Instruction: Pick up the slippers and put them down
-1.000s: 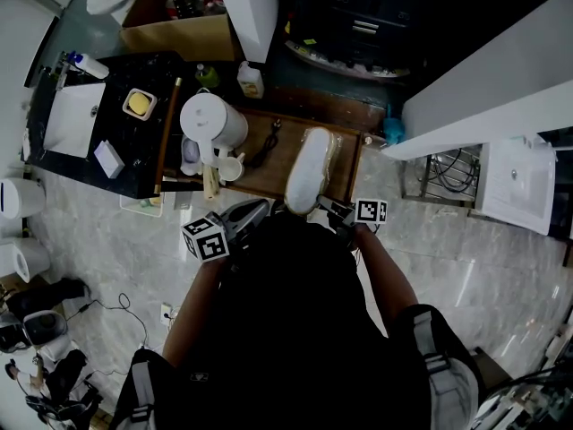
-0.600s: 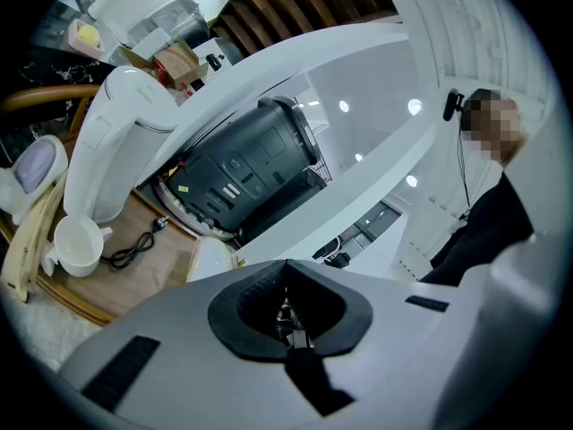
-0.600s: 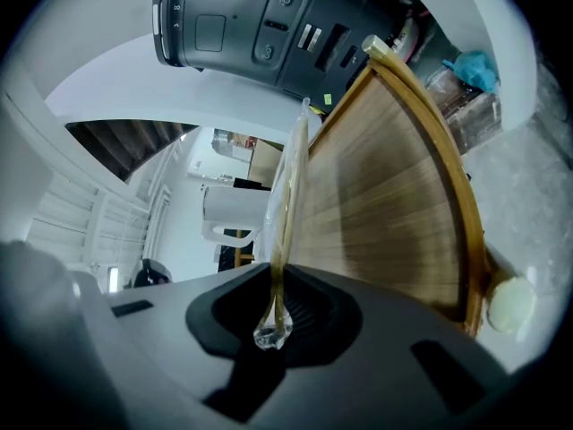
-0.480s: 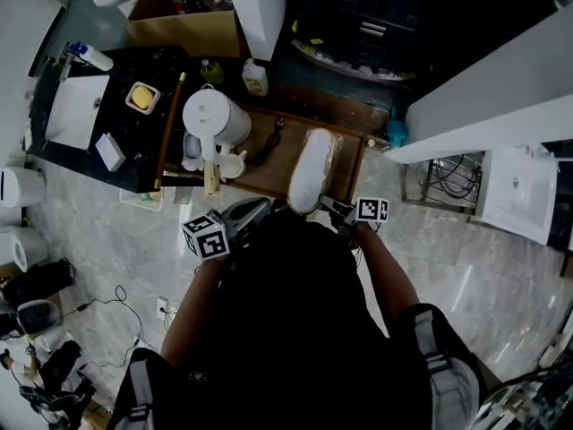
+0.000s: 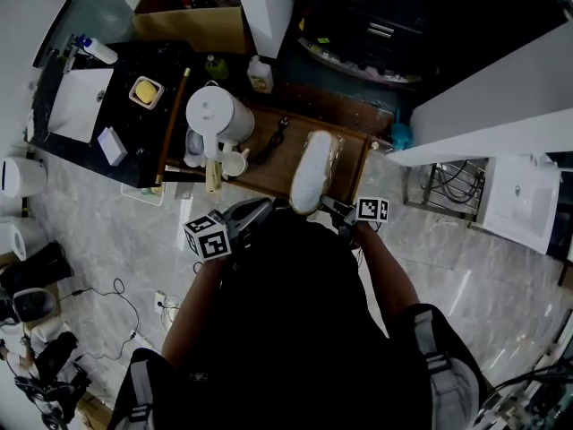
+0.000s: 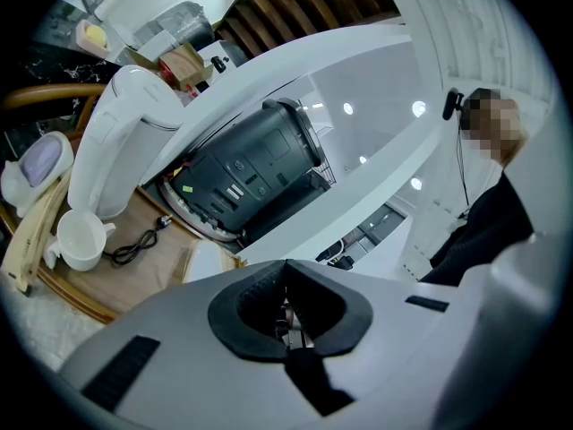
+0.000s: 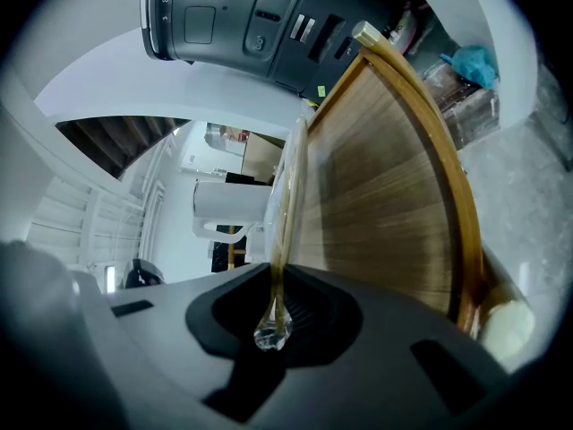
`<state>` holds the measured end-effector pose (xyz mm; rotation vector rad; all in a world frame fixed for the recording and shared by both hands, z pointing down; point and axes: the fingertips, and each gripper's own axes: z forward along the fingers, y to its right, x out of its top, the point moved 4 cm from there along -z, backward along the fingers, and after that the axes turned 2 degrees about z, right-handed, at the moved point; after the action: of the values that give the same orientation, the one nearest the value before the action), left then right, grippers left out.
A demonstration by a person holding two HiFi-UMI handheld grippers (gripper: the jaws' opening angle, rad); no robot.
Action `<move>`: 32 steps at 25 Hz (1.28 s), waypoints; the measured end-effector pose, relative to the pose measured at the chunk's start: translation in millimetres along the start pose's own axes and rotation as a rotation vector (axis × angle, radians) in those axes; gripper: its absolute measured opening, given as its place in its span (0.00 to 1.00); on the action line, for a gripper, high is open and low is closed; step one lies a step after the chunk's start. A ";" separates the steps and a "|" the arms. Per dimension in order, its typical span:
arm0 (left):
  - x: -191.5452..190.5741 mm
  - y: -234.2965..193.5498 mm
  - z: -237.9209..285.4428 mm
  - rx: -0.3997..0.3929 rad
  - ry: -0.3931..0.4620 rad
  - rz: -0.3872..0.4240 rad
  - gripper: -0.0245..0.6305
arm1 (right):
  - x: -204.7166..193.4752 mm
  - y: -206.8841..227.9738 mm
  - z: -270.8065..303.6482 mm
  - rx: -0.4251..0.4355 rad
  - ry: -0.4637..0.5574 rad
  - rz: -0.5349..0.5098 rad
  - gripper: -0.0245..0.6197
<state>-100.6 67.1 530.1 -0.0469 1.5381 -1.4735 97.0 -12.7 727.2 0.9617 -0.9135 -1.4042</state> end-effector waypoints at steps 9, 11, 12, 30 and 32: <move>-2.9 -0.6 -1.7 0.020 0.009 -0.012 0.06 | 6.4 11.2 4.0 -0.030 0.017 0.013 0.12; -2.7 0.8 -1.9 0.020 0.009 -0.012 0.06 | 6.9 12.4 3.5 -0.040 0.024 0.013 0.12; -3.0 1.4 -1.8 0.020 0.008 -0.011 0.06 | 7.0 13.4 3.8 -0.047 0.024 0.013 0.12; -6.7 3.5 -7.2 0.031 0.009 -0.023 0.06 | 7.6 29.2 15.2 -0.230 0.038 -0.068 0.13; -7.2 2.9 -7.7 0.029 0.011 -0.024 0.06 | 7.1 31.0 15.4 -0.256 0.037 -0.088 0.14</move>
<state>-100.1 78.1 530.5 -0.0408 1.5293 -1.5174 93.7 -21.4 761.3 0.8384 -0.6513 -1.5303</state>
